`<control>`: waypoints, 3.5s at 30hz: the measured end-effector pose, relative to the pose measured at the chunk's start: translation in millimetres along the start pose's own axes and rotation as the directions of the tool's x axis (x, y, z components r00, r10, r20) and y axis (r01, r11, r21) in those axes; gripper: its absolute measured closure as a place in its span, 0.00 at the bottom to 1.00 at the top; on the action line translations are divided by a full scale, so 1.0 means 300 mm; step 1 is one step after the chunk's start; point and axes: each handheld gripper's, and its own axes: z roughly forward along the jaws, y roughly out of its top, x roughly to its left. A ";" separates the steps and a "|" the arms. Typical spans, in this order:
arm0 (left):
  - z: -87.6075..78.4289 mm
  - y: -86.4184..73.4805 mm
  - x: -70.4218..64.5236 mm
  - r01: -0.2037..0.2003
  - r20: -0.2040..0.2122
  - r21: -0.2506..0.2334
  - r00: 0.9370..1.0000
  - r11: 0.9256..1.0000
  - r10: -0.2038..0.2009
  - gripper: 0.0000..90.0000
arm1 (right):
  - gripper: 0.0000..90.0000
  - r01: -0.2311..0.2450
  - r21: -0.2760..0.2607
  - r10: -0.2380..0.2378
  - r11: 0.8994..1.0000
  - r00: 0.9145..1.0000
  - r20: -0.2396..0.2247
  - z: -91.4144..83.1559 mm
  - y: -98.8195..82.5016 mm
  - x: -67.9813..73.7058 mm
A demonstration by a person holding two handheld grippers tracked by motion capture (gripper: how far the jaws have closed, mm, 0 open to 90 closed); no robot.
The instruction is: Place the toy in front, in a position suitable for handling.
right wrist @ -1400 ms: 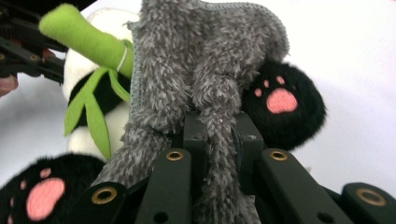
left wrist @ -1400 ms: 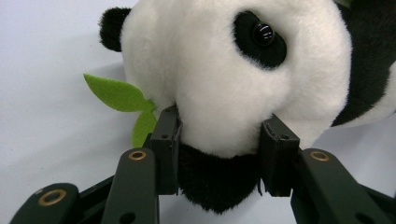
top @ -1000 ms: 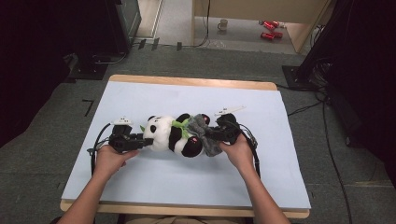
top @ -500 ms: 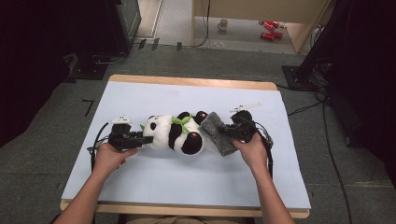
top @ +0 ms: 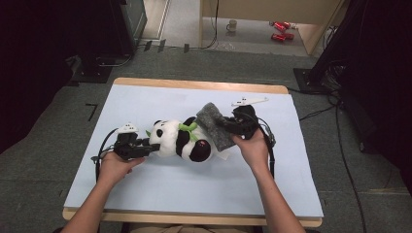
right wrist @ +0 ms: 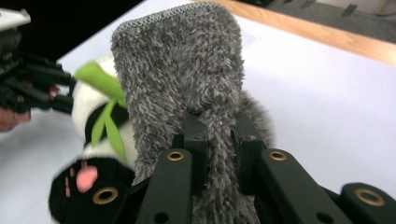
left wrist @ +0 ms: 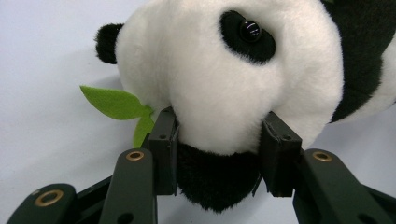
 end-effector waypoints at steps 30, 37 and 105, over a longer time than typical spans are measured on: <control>0.008 0.035 0.023 0.079 0.004 0.033 0.997 0.996 -0.079 0.62 | 0.89 -0.015 0.149 0.029 0.989 0.995 -0.091 0.130 -0.131 -0.023; 0.016 0.053 0.044 0.111 0.018 0.024 0.994 0.993 -0.112 0.63 | 0.89 -0.050 0.212 0.064 0.976 0.996 -0.058 0.117 -0.177 -0.051; 0.027 0.058 0.035 0.061 0.006 0.014 0.998 0.998 -0.062 0.65 | 0.90 0.012 0.216 -0.009 0.976 1.000 -0.014 -0.026 -0.140 0.049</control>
